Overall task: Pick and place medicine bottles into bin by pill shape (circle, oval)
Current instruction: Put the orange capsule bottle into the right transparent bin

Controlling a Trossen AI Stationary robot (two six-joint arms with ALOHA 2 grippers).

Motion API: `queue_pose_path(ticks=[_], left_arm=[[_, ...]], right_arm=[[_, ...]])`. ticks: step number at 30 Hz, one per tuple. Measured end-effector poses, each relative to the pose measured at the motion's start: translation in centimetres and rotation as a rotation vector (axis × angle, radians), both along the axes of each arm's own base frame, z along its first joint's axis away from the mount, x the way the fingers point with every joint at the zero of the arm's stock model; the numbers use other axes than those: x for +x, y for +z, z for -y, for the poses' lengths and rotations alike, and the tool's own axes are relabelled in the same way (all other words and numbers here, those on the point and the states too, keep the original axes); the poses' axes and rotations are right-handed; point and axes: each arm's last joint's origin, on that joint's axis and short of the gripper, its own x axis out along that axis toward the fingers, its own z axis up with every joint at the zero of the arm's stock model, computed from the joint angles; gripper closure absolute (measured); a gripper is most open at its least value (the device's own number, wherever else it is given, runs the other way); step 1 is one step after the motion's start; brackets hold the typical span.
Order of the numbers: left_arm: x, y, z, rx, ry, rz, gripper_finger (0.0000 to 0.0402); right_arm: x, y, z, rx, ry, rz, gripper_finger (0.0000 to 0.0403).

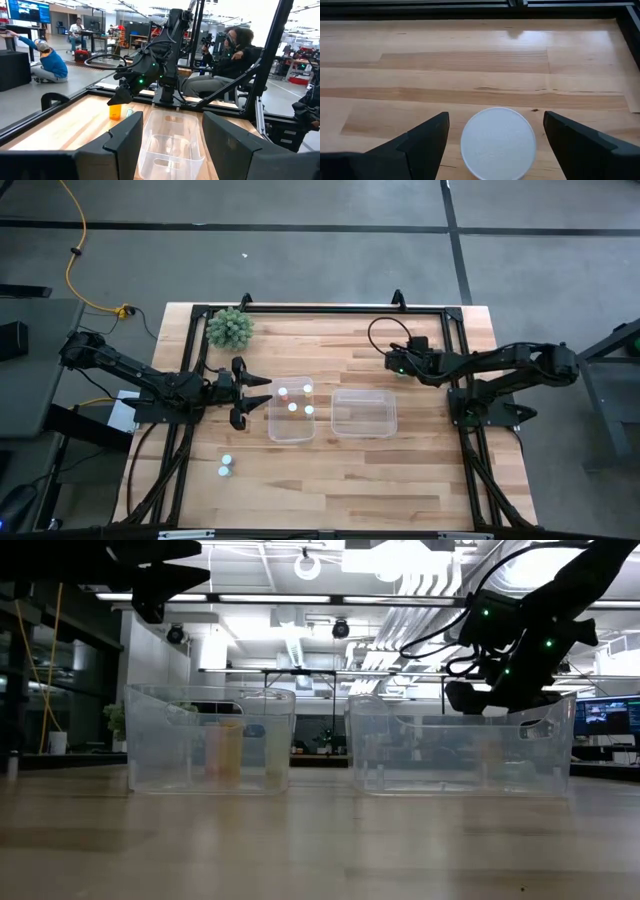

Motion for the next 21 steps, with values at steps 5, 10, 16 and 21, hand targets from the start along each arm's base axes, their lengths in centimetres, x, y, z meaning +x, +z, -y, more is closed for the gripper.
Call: queue_pose_path(ticks=[5, 10, 16, 21], left_arm=[[0.0, 0.0, 0.01, 0.0, 0.0, 0.0, 0.0206], [0.0, 0.0, 0.0, 0.0, 0.0, 0.0, 0.0206], [0.0, 0.0, 0.0, 0.0, 0.0, 0.0, 0.0206], [0.0, 0.01, 0.0, 0.0, 0.0, 0.001, 0.0206]], right_arm=[[0.02, -0.03, -0.03, 0.013, 0.007, 0.003, 0.012], [0.02, -0.04, -0.04, 0.018, 0.01, 0.004, 0.0146], [-0.08, -0.12, -0.09, 0.031, 0.003, 0.002, 0.0167], [-0.11, -0.13, -0.09, 0.032, 0.001, 0.001, 0.019]])
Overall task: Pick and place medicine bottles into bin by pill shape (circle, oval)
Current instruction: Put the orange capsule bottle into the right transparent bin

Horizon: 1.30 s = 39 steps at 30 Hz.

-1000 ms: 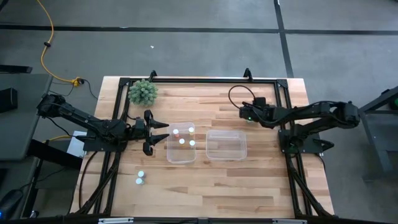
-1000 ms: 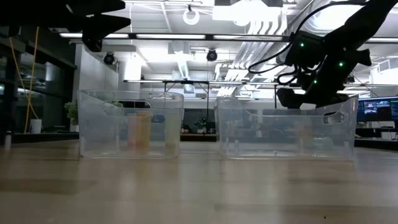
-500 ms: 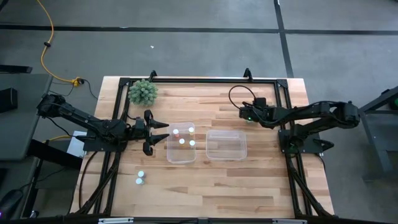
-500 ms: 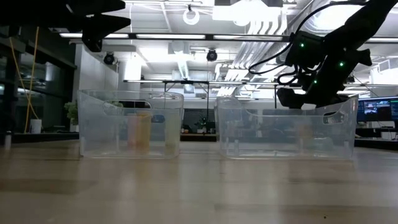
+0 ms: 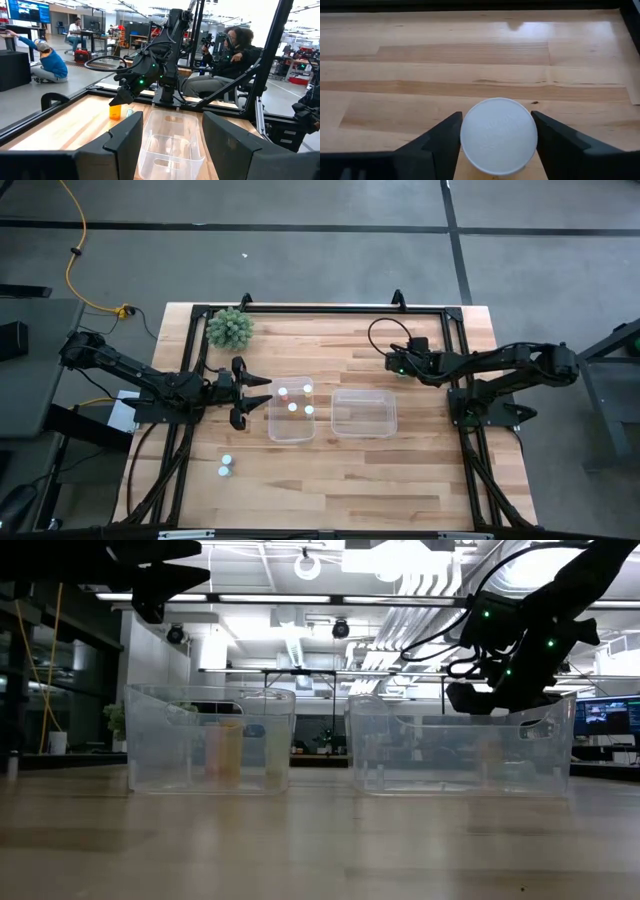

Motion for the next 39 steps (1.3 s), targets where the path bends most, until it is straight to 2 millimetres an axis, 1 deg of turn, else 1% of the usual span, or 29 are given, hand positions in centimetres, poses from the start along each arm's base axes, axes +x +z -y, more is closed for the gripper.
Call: queue_pose_path(ticks=[4, 11, 15, 18, 22, 26, 29, 31, 35, 39], left_arm=[[0.0, 0.0, 0.0, 0.0, 0.0, 0.0, 0.0206], [0.0, 0.0, 0.0, 0.0, 0.0, 0.002, 0.0206], [0.0, 0.0, 0.0, 0.0, 0.001, 0.002, 0.0206], [0.0, 0.0, 0.0, 0.0, 0.001, 0.002, 0.0206], [0.0, 0.0, 0.0, 0.0, 0.001, 0.002, 0.0206], [0.0, 0.0, 0.0, 0.0, 0.001, 0.002, 0.0206], [0.0, 0.0, 0.0, 0.0, 0.001, 0.002, 0.0206], [0.0, 0.0, 0.0, 0.0, 0.001, 0.002, 0.0206], [0.0, 0.0, 0.0, 0.0, 0.001, 0.002, 0.0206], [0.0, 0.0, 0.0, 0.0, 0.001, 0.003, 0.0206]], right_arm=[[0.0, 0.0, 0.0, -0.007, -0.003, -0.003, 0.0205], [0.1, 0.3, 0.0, -0.014, 0.022, -0.021, 0.0202], [1.3, 1.5, 0.0, -0.026, 0.1, -0.013, 0.0203], [2.6, 2.8, -0.6, -0.071, 0.195, 0.014, 0.0203], [4.8, 5.1, -2.1, -0.156, 0.37, 0.062, 0.0203], [7.0, 7.7, -4.6, -0.207, 0.646, 0.152, 0.0203], [8.0, 9.2, -6.7, -0.245, 0.871, 0.209, 0.0203], [8.3, 10.0, -8.1, -0.269, 0.974, 0.234, 0.0203], [8.5, 10.9, -9.8, -0.304, 1.054, 0.24, 0.0203], [8.5, 11.2, -10.2, -0.312, 1.065, 0.244, 0.0203]])
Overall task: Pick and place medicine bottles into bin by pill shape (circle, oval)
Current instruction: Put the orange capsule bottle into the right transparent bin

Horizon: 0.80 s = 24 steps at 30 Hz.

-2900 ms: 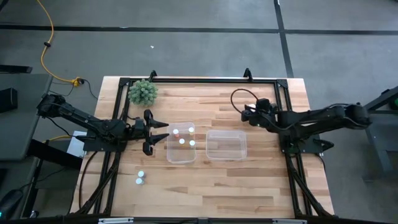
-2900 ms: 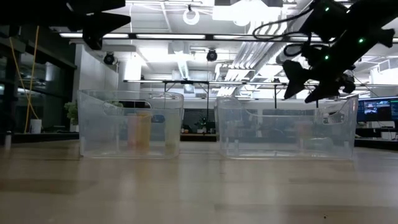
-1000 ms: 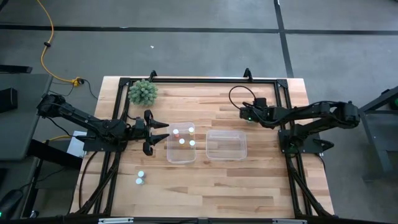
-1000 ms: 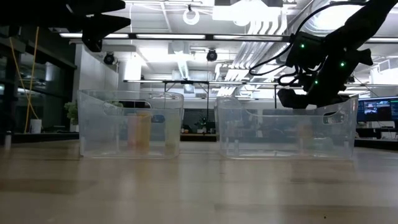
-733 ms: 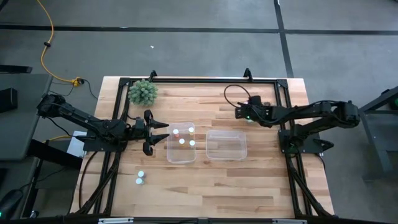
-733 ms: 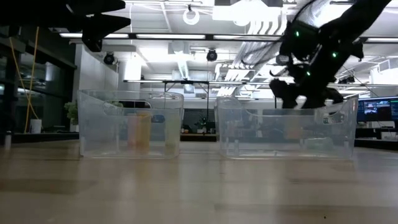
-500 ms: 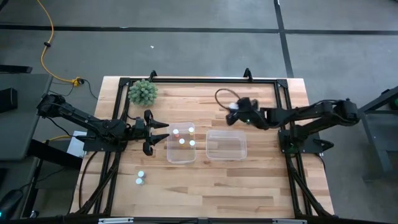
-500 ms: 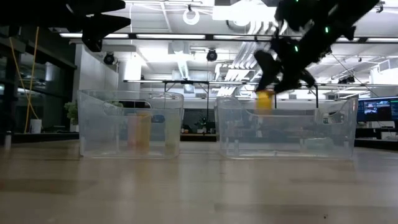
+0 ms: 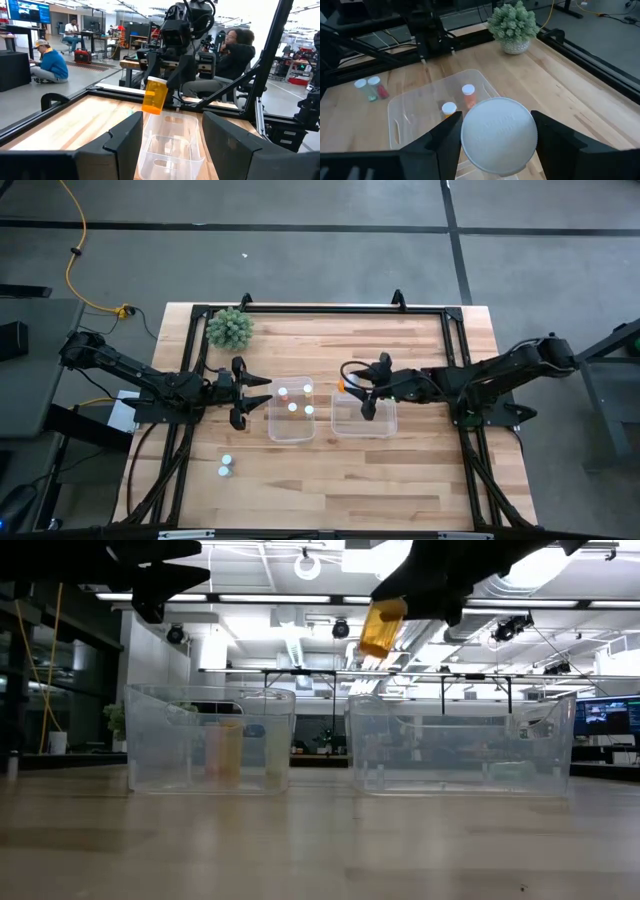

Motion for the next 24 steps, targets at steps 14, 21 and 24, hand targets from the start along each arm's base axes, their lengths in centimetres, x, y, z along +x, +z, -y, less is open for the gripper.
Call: queue_pose_path(ticks=[14, 21, 24], left_arm=[[0.0, 0.0, 0.0, 0.0, 0.0, 0.0, 0.0206], [0.0, 0.0, 0.0, 0.0, 0.0, 0.001, 0.0206], [0.0, 0.0, 0.0, 0.0, 0.0, 0.0, 0.0206]], right_arm=[[-0.1, -0.2, -1.4, 0.105, 0.205, -0.02, 0.0203], [-1.4, -1.8, -2.9, 0.12, 0.138, -0.19, 0.0203], [-2.2, -2.8, -2.7, 0.183, 0.037, -0.291, 0.0203]])
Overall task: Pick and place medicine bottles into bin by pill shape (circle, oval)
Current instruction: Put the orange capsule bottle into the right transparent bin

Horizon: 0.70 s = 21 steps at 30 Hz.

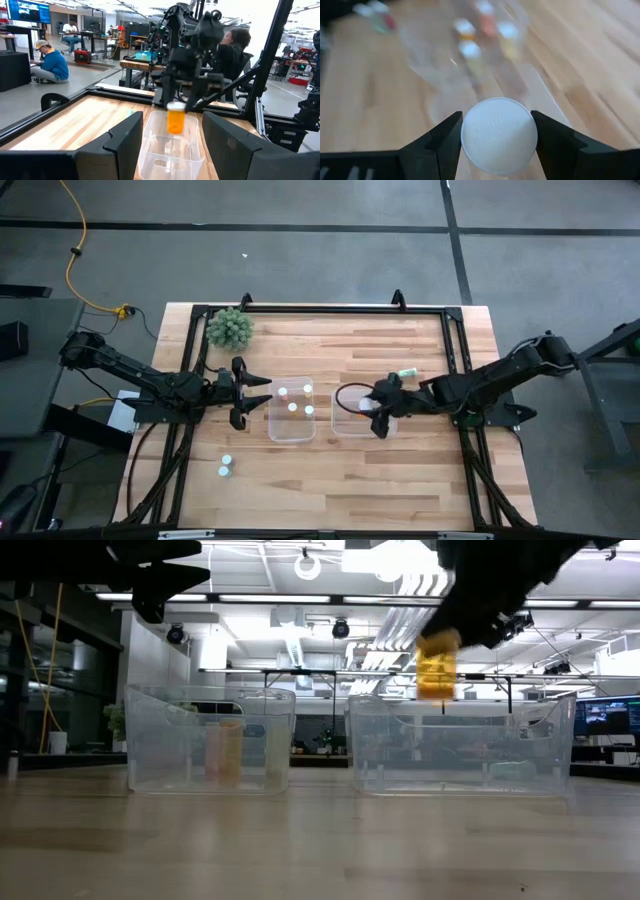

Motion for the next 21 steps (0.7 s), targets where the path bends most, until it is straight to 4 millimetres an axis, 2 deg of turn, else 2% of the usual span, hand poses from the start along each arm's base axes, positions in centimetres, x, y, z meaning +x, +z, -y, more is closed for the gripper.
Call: queue_pose_path(ticks=[4, 6, 15, 21], left_arm=[[0.0, 0.0, 0.0, 0.0, 0.0, 0.0, 0.0206], [0.0, 0.0, 0.0, 0.0, 0.0, 0.0, 0.0206], [0.0, 0.0, 0.0, 0.0, 0.0, 0.003, 0.0206], [0.0, 0.0, 0.0, 0.0, 0.0, 0.003, 0.0206]], right_arm=[[-0.8, -1.2, 0.5, 0.011, -0.155, -0.107, 0.0202], [-0.7, -1.9, 0.5, 0.002, -0.179, -0.142, 0.0202], [1.5, -5.1, -0.2, -0.117, -0.078, -0.223, 0.0202], [2.3, -5.3, -0.3, -0.154, -0.026, -0.183, 0.0202]])
